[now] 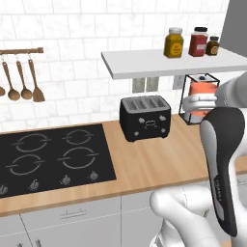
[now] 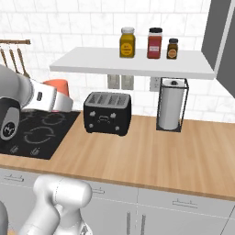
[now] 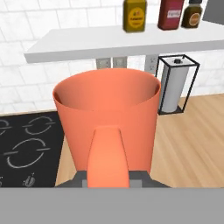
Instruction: Gather all objects into one cabinet and sort the glasses and bowls to opposite sides.
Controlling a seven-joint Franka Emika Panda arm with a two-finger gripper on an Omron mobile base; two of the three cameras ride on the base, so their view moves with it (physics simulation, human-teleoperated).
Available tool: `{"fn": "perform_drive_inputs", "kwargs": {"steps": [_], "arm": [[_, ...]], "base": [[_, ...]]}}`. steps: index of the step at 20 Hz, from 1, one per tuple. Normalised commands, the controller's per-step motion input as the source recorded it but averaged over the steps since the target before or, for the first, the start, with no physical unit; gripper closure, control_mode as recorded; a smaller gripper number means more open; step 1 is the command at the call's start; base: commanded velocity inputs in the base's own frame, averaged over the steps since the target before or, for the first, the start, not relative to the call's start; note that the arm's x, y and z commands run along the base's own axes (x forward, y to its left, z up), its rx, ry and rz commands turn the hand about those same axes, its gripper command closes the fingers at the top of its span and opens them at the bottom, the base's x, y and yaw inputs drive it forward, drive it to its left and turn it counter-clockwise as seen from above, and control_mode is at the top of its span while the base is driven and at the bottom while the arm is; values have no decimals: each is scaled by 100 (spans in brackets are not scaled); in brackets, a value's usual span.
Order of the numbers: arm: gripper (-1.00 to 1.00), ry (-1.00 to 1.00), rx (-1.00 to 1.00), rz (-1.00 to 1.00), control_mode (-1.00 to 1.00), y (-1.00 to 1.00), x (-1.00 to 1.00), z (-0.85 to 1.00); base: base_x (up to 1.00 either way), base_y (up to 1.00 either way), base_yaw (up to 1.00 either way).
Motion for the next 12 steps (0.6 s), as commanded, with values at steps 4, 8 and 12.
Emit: {"fn": "perform_drive_inputs", "kwargs": {"steps": [4,8,12], "arm": [[100,2,0,0,-100,0,0,0],[100,0,0,0,100,0,0,0],[100,0,0,0,100,0,0,0]], "base": [[0,0,0],[-32,-7,0],[-95,-41,-23]]}}
